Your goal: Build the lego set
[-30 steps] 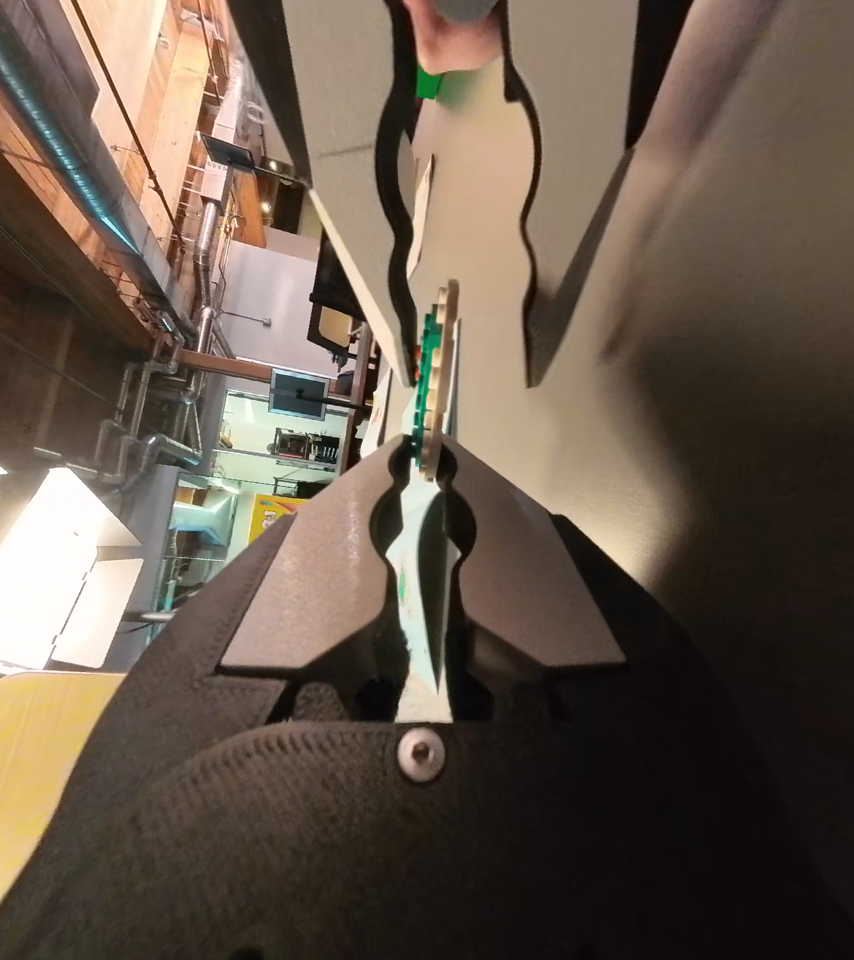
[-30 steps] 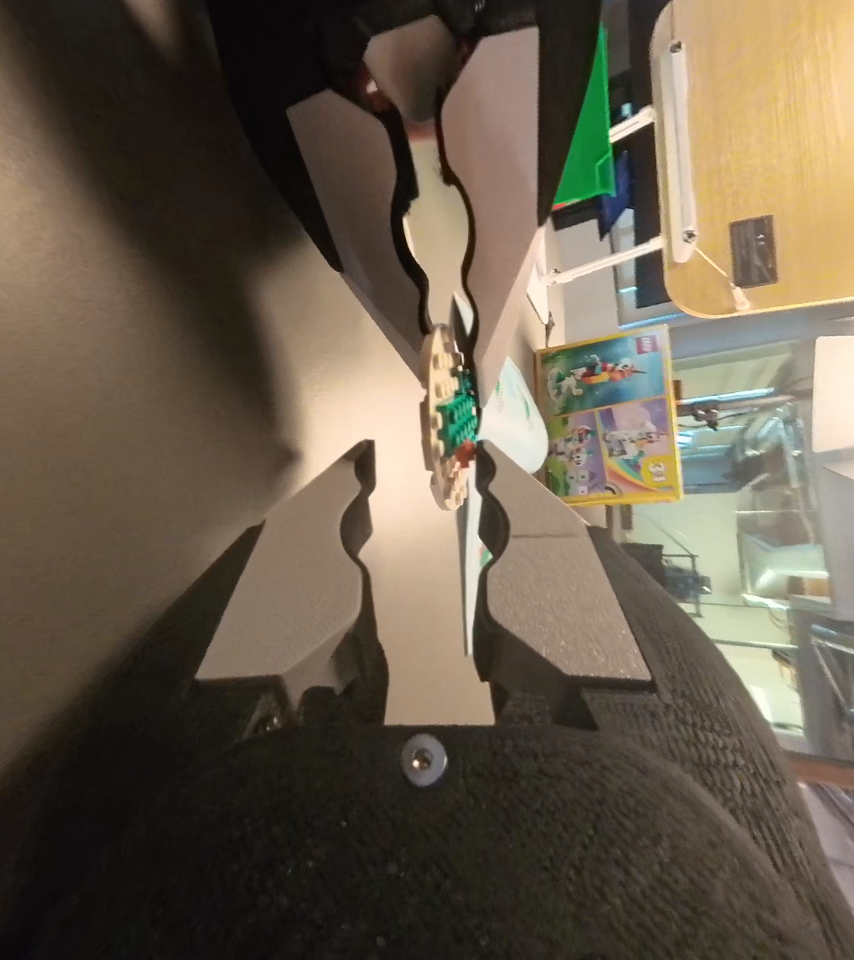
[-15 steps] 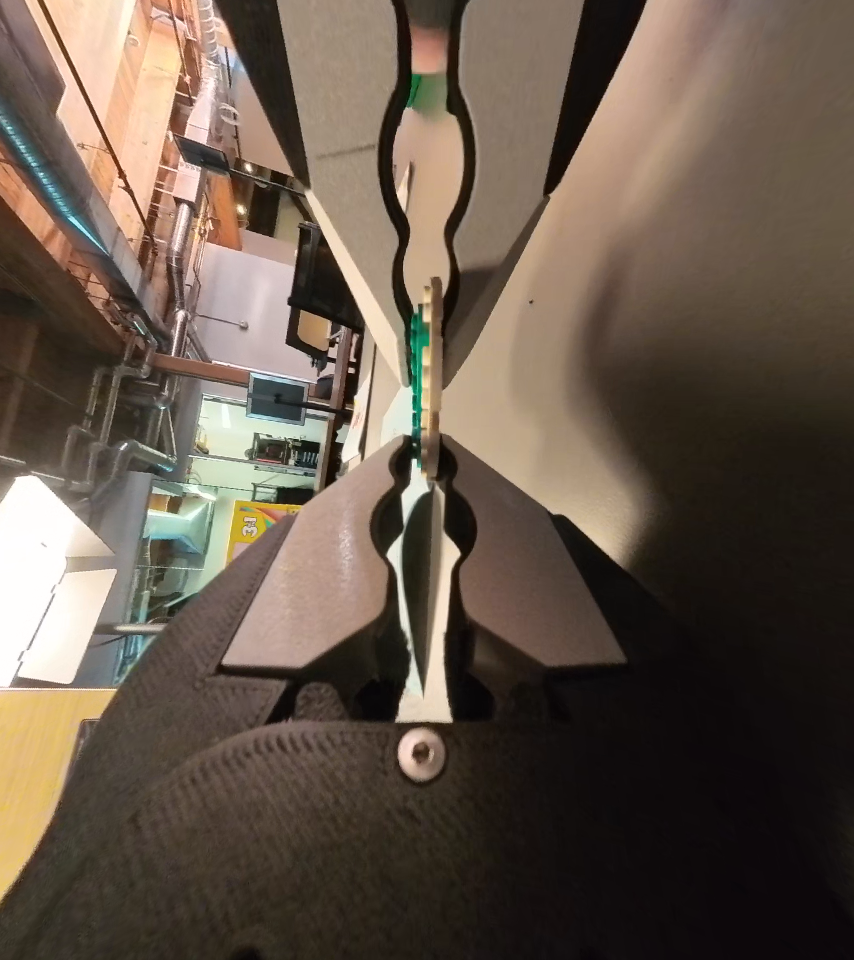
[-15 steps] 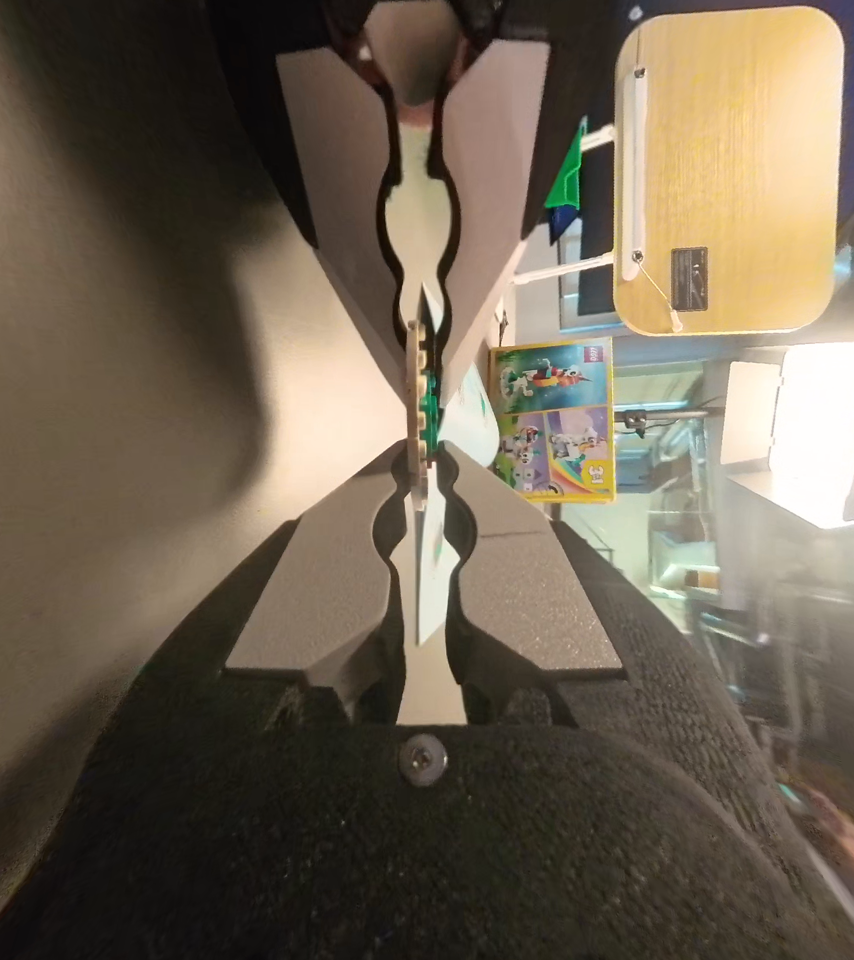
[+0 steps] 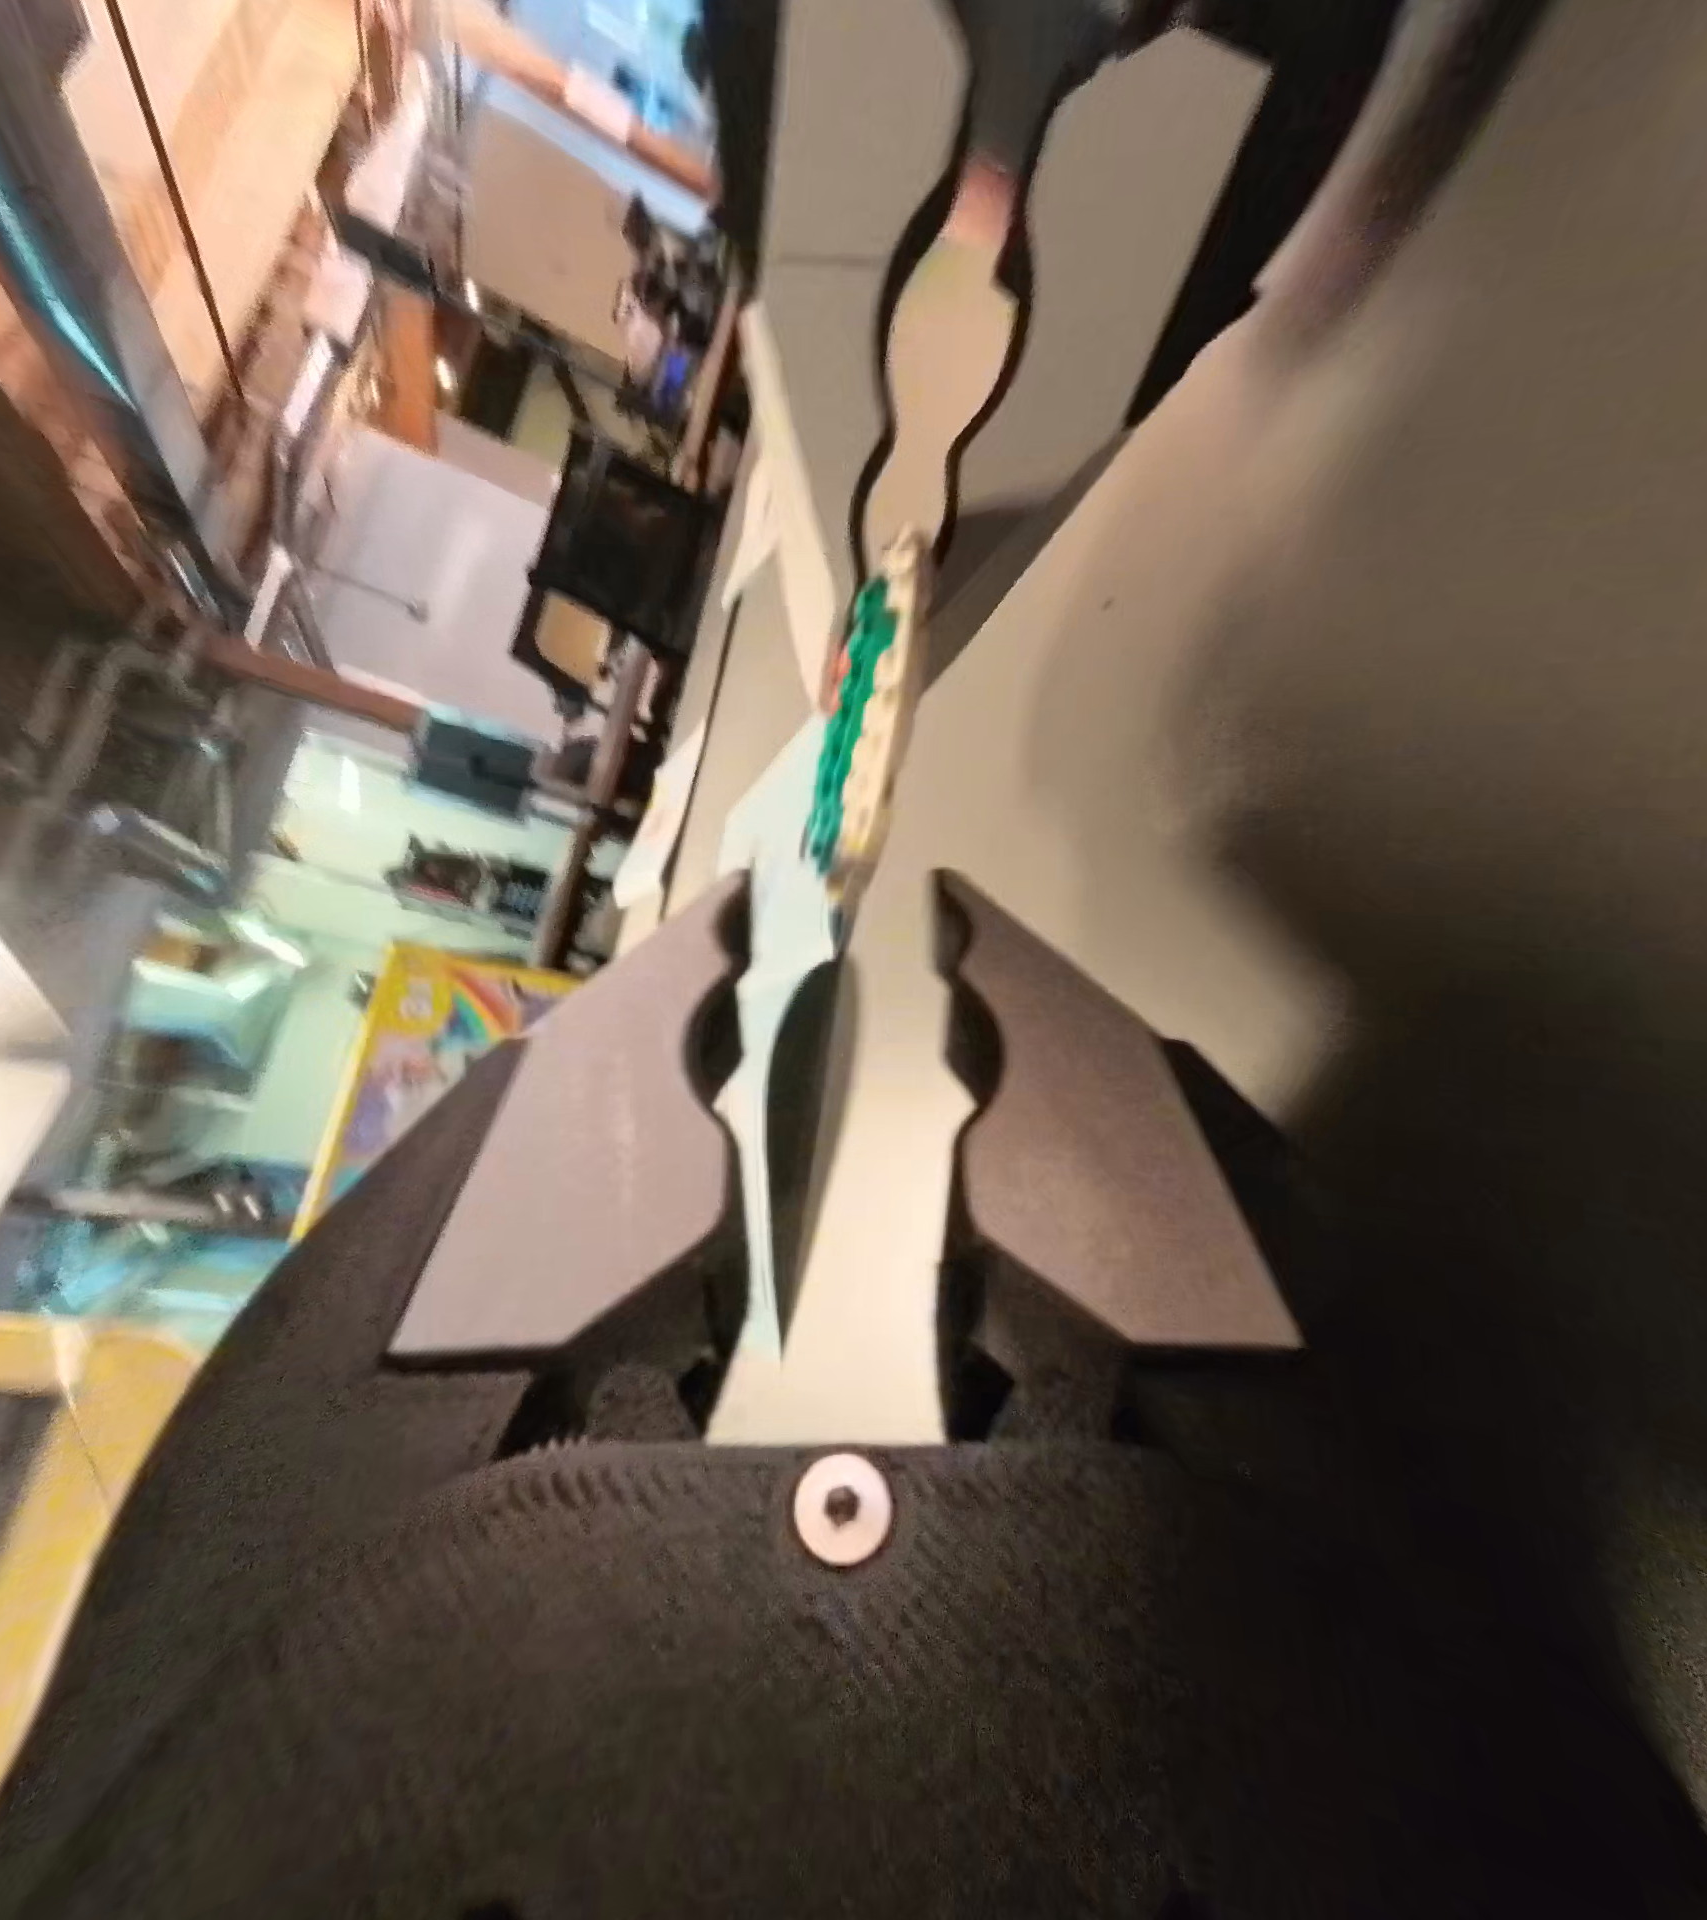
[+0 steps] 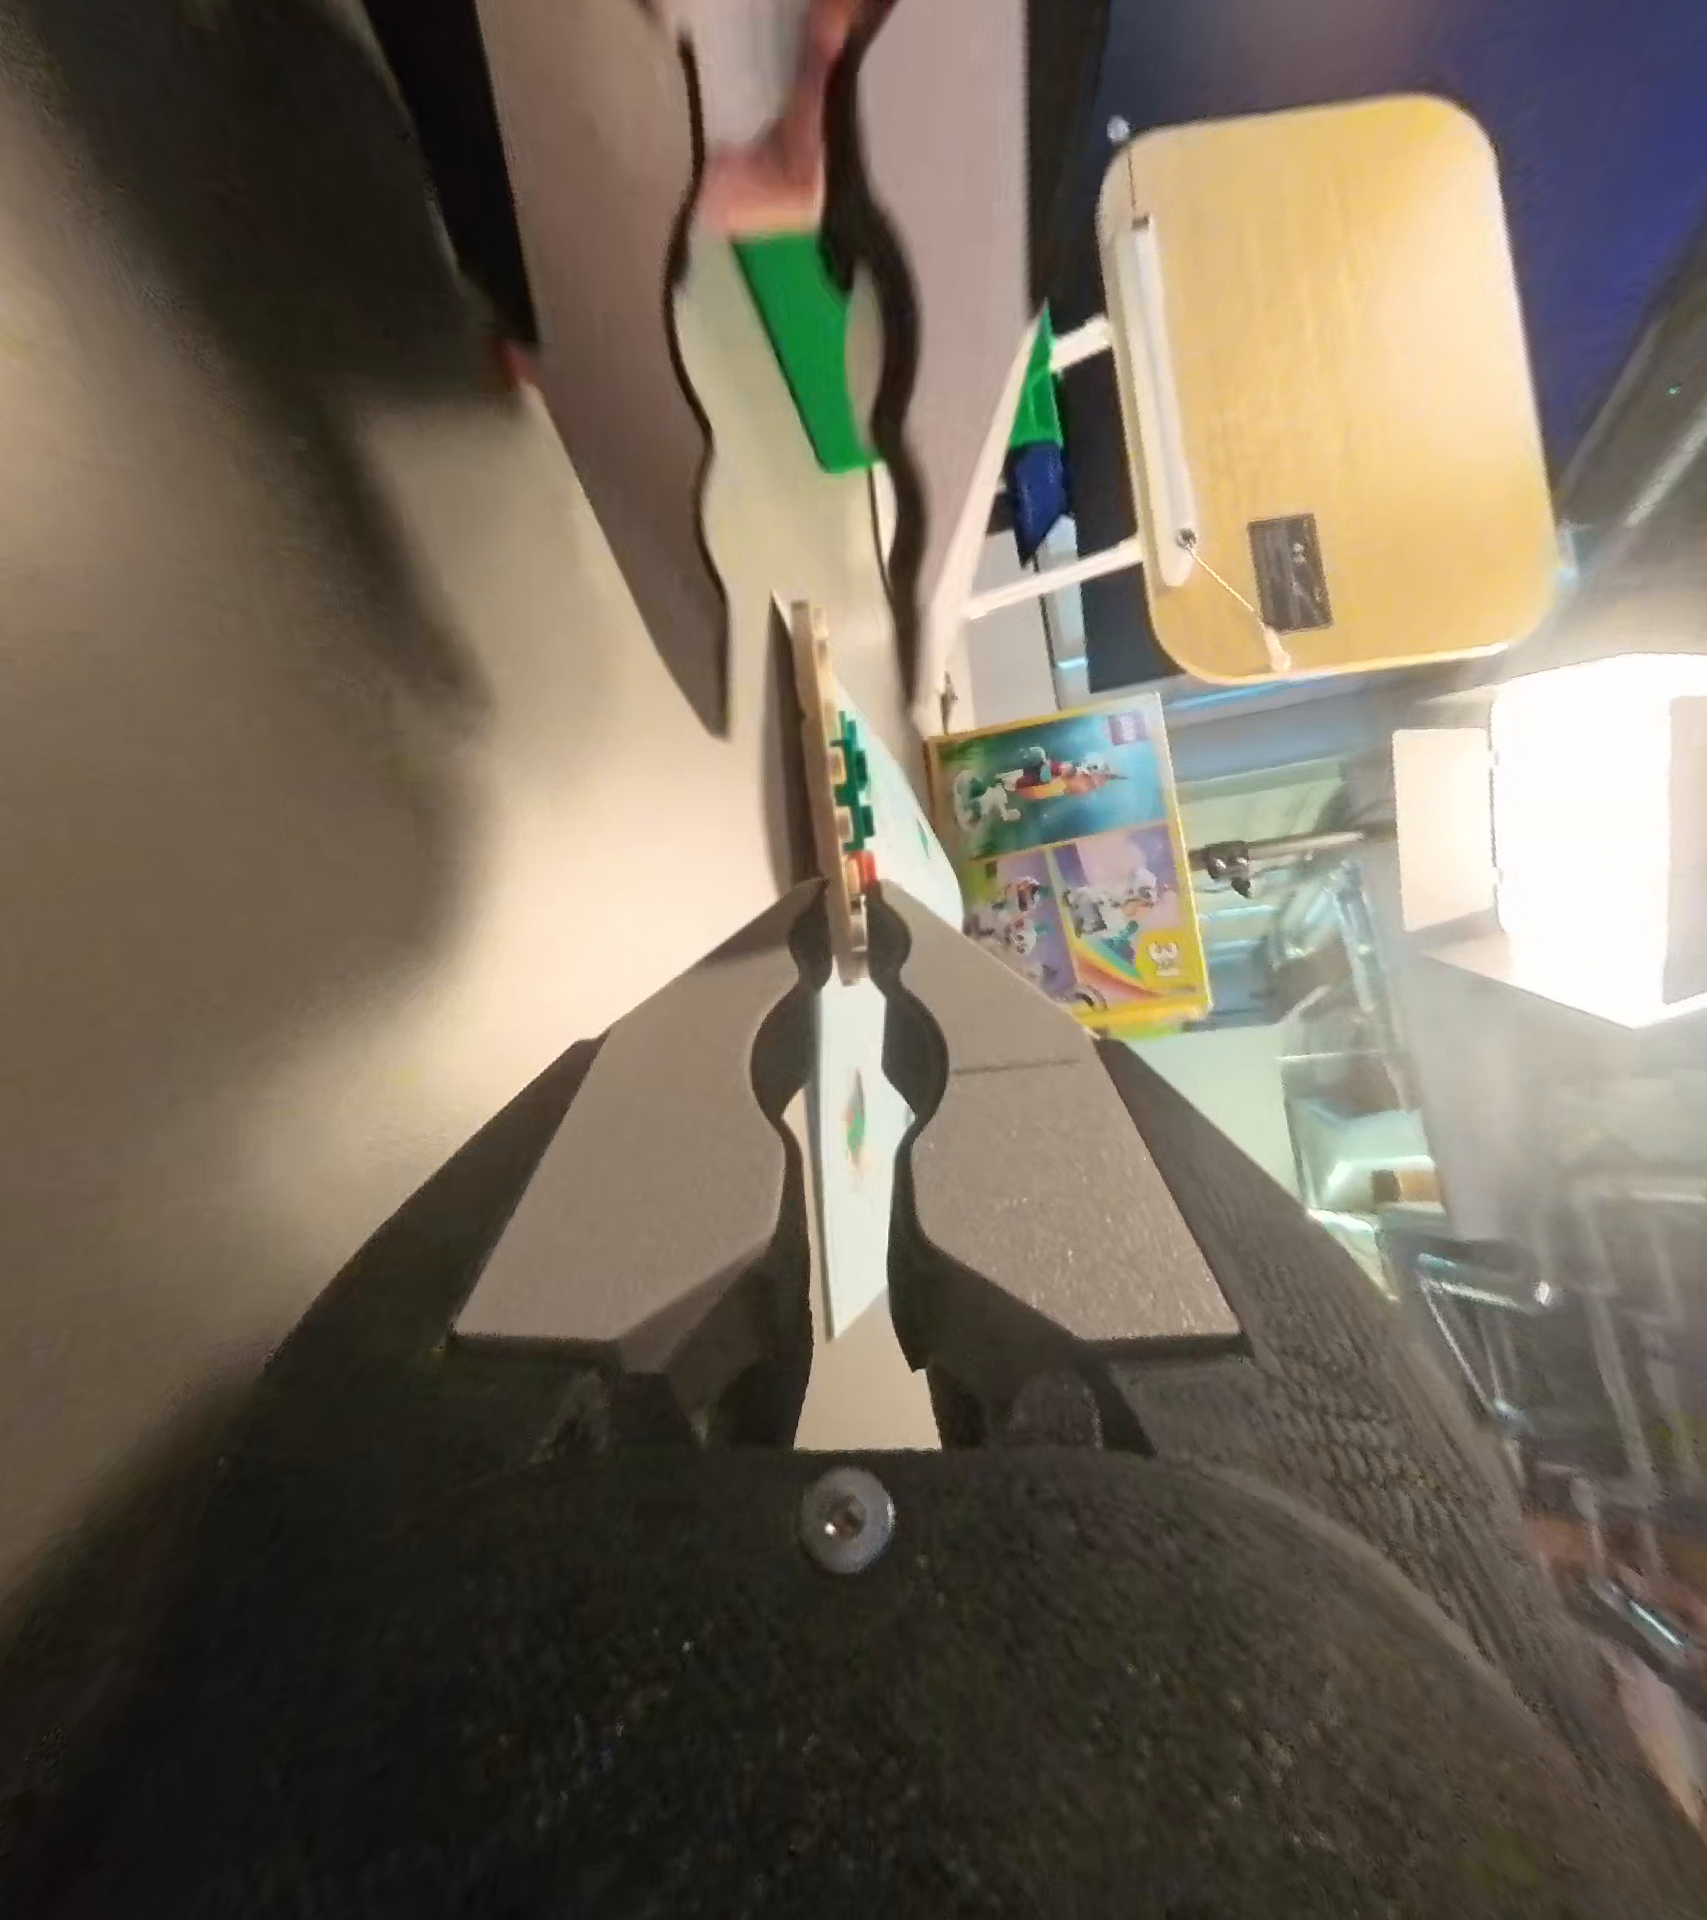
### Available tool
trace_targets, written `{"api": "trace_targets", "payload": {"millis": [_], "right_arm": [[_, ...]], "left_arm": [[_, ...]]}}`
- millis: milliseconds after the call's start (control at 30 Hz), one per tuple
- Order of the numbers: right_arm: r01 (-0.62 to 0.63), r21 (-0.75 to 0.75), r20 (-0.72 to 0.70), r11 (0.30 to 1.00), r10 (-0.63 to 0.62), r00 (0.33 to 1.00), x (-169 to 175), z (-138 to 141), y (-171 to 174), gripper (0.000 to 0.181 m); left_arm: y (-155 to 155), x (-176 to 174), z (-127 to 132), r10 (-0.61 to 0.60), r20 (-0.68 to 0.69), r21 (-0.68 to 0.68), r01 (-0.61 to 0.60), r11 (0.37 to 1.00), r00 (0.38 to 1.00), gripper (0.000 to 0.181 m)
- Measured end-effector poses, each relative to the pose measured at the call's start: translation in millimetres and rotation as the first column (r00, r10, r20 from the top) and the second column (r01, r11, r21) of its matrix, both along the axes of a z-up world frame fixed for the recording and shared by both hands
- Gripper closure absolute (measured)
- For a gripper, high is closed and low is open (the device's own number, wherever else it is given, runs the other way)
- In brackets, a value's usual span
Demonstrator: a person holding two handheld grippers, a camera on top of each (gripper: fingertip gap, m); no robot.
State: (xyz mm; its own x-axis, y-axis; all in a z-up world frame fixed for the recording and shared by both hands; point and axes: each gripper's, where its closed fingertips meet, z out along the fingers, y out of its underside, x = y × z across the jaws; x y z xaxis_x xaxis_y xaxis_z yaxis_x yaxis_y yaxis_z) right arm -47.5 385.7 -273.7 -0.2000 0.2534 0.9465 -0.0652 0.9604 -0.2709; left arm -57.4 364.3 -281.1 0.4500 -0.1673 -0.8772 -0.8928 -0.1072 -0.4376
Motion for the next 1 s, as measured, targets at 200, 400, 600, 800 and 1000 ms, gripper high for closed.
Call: {"api": "trace_targets", "payload": {"millis": [200, 400, 600, 800, 1000], "right_arm": [[0.029, 0.045, -0.1, 0.999, -0.025, 0.995, -5, 9, 13, 0.177], [0.001, 0.118, -0.102, 0.993, 0.011, 0.995, -3, 2, 0, 0.177], [0.003, 0.088, -0.087, 0.996, 0.004, 0.996, -3, 1, 2, 0.177], [-0.017, 0.134, 0.016, 0.991, 0.015, 1.0, -4, -18, 1, 0.177], [-0.085, 0.35, 0.099, 0.933, 0.054, 0.994, -3, -32, 8, 0.173]], "left_arm": [[-55, -17, -17, 0.226, 0.551, -0.349, -0.024, 0.937, 0.803, 0.116], [-86, -23, -35, 0.46, 0.585, -0.566, -0.069, 0.821, 0.668, 0.136], [-86, -19, -39, 0.438, 0.605, -0.574, -0.017, 0.819, 0.665, 0.148], [-78, -25, -40, 0.421, 0.553, -0.621, 0.019, 0.783, 0.719, 0.16], [-77, -20, -41, 0.435, 0.537, -0.684, 0.072, 0.726, 0.723, 0.174]]}}
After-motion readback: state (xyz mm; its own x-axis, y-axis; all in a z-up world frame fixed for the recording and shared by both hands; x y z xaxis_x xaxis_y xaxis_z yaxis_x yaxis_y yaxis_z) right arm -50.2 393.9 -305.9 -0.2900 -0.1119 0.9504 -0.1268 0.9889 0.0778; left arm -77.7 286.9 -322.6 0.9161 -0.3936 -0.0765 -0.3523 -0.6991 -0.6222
